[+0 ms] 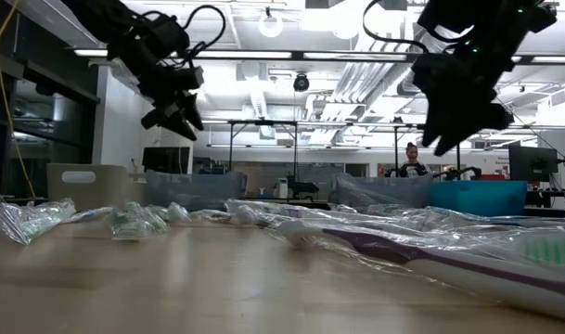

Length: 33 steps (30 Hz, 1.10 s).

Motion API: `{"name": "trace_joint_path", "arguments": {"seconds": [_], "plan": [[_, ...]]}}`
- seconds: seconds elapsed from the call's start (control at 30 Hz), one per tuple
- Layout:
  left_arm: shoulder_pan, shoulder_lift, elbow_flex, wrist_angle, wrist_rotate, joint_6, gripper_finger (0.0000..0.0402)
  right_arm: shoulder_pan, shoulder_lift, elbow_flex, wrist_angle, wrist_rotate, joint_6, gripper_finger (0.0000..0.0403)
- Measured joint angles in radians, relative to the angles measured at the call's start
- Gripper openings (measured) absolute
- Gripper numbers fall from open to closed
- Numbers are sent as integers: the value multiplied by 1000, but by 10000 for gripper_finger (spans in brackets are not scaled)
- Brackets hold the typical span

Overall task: Pick & Place Toothbrushes
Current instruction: Put the blue toothbrush into the white bin

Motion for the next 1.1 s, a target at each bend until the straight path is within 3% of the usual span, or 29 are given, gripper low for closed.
{"name": "trace_joint_path", "arguments": {"seconds": [0.2,0.7,1.1], "plan": [[-16,-9,0,-47,86,-62,214,73,0,-38,-35,15,65,169],[-146,-75,-2,-114,99,-129,214,326,54,-109,-66,19,259,169],[-178,-261,-161,-39,142,-208,214,375,225,-109,-117,-3,278,169]]}}
